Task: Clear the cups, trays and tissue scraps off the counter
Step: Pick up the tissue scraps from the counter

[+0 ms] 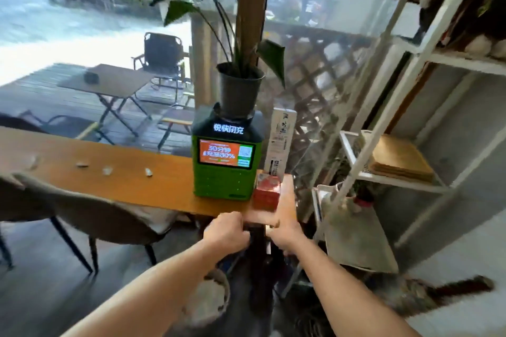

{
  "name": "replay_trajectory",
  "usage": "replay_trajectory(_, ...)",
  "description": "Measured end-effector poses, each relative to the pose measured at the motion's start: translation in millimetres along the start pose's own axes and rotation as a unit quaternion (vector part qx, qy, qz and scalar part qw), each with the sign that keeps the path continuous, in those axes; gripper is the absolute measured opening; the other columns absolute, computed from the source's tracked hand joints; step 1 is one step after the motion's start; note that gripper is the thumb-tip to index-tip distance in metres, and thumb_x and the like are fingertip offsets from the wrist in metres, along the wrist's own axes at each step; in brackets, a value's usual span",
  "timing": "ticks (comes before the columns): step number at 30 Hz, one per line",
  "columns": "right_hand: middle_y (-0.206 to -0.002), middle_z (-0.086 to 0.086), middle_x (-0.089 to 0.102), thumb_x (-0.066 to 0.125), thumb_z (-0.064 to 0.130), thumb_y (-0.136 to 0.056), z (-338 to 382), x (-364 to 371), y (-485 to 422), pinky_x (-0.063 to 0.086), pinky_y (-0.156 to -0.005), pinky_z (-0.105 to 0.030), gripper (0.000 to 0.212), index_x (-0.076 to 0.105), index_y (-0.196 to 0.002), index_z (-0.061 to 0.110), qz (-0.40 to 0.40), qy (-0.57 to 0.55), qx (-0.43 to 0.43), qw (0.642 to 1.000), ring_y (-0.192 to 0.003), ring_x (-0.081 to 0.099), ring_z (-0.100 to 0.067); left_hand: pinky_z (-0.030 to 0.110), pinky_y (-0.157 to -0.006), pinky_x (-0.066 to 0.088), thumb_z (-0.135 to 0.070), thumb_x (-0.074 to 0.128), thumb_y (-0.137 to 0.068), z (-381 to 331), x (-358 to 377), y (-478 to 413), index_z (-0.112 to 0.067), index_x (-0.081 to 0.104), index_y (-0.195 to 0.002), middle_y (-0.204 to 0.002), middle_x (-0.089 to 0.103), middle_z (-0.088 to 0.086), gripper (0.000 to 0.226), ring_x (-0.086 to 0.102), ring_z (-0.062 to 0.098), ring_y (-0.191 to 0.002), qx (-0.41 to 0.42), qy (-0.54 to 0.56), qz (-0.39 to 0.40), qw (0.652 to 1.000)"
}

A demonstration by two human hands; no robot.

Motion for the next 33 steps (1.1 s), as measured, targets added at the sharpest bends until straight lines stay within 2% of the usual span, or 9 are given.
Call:
replay_trajectory(3, -0.066, -0.003, 0.056, 0.059, 0.034, -0.089, 72.7, 57.1, 11.3, 0.05, -0.068, -0.034, 0.026, 0.055, -0.071, 0.016, 0.042, 0.034, -0.067, 0.996, -0.076, 0.06, -0.028, 0.032, -0.066, 0.05, -0.039, 0.058, -0.073, 86.9, -22.0, 29.1, -0.024, 0.053, -0.077, -0.093, 0.065, 0.002, 0.017, 0.064, 0.025, -0.086, -0.058, -0.007, 0.0, 0.998)
replay_trajectory(5, -0.079, -0.002, 0.06, 0.06, 0.034, -0.088, 116.7, 83.4, 22.0, 0.047, -0.071, -0.033, 0.02, 0.056, -0.076, 0.018, 0.055, 0.04, -0.111, 0.991, -0.084, 0.059, -0.027, 0.033, -0.071, 0.051, -0.037, 0.059, -0.075, 131.9, -39.1, 45.5, -0.024, 0.055, -0.08, -0.098, 0.066, 0.003, 0.014, 0.065, 0.026, -0.092, -0.089, -0.013, -0.019, 0.996)
replay_trajectory(8, -0.102, -0.007, 0.064, 0.059, 0.034, -0.088, 163.6, 114.4, 33.0, 0.052, -0.082, -0.041, 0.017, 0.059, -0.093, 0.018, 0.07, 0.059, -0.152, 0.984, -0.096, 0.06, -0.028, 0.034, -0.075, 0.051, -0.036, 0.06, -0.08, 182.0, -56.7, 65.7, -0.021, 0.062, -0.1, -0.106, 0.064, 0.003, 0.025, 0.063, 0.024, -0.099, -0.126, -0.023, -0.039, 0.991)
replay_trajectory(11, -0.1, -0.005, 0.062, 0.058, 0.034, -0.091, 196.2, 139.8, 34.3, 0.052, -0.081, -0.042, 0.015, 0.057, -0.091, 0.02, 0.082, 0.078, -0.181, 0.977, -0.092, 0.059, -0.025, 0.034, -0.072, 0.051, -0.033, 0.059, -0.084, 218.9, -67.4, 80.4, -0.022, 0.061, -0.099, -0.104, 0.064, 0.003, 0.019, 0.062, 0.022, -0.093, -0.151, -0.029, -0.053, 0.987)
replay_trajectory(14, -0.103, -0.005, 0.061, 0.056, 0.034, -0.092, 217.9, 159.7, 31.6, 0.053, -0.083, -0.041, 0.016, 0.057, -0.097, 0.019, 0.089, 0.099, -0.196, 0.971, -0.092, 0.059, -0.024, 0.038, -0.078, 0.054, -0.034, 0.057, -0.085, 248.0, -75.1, 91.5, -0.022, 0.06, -0.095, -0.099, 0.062, 0.001, 0.016, 0.061, 0.022, -0.091, -0.182, -0.022, -0.058, 0.981)
replay_trajectory(22, -0.108, -0.005, 0.063, 0.057, 0.034, -0.089, 279.7, 190.1, -5.4, 0.054, -0.086, -0.04, 0.023, 0.061, -0.105, 0.018, 0.099, 0.11, -0.202, 0.968, -0.099, 0.06, -0.025, 0.04, -0.079, 0.056, -0.031, 0.054, -0.083, 311.9, -111.9, 66.4, -0.019, 0.061, -0.092, -0.099, 0.063, 0.003, 0.016, 0.061, 0.024, -0.092, -0.21, -0.015, -0.062, 0.975)
replay_trajectory(25, -0.103, -0.004, 0.061, 0.055, 0.031, -0.088, 304.3, 198.1, -37.3, 0.051, -0.076, -0.036, 0.017, 0.059, -0.1, 0.019, 0.115, 0.115, -0.185, 0.969, -0.091, 0.059, -0.023, 0.035, -0.076, 0.054, -0.029, 0.055, -0.083, 329.6, -132.9, 29.4, -0.017, 0.062, -0.093, -0.101, 0.064, 0.005, 0.018, 0.062, 0.025, -0.093, -0.2, -0.02, -0.062, 0.978)
replay_trajectory(30, -0.097, -0.003, 0.062, 0.055, 0.039, -0.079, 359.0, 200.4, -105.0, 0.045, -0.071, -0.032, 0.022, 0.058, -0.091, 0.021, 0.121, 0.09, -0.156, 0.976, -0.087, 0.058, -0.023, 0.039, -0.082, 0.052, -0.033, 0.05, -0.086, 362.7, -178.5, -51.6, -0.018, 0.058, -0.096, -0.104, 0.06, 0.006, 0.02, 0.059, 0.027, -0.096, -0.182, -0.017, -0.053, 0.982)
replay_trajectory(33, -0.092, 0.0, 0.06, 0.056, 0.037, -0.079, 388.5, 203.1, -147.8, 0.043, -0.07, -0.03, 0.015, 0.056, -0.086, 0.024, 0.123, 0.103, -0.131, 0.978, -0.085, 0.056, -0.022, 0.036, -0.075, 0.05, -0.031, 0.051, -0.087, 384.5, -205.7, -100.4, -0.02, 0.057, -0.09, -0.098, 0.061, 0.003, 0.014, 0.058, 0.023, -0.089, -0.164, -0.028, -0.039, 0.985)
Point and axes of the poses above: each hand's wrist, its own y-axis away from the middle knuckle, its own x-axis out of the palm, z = x × y, the point moved 7 cm from there along -y, towards the middle knuckle
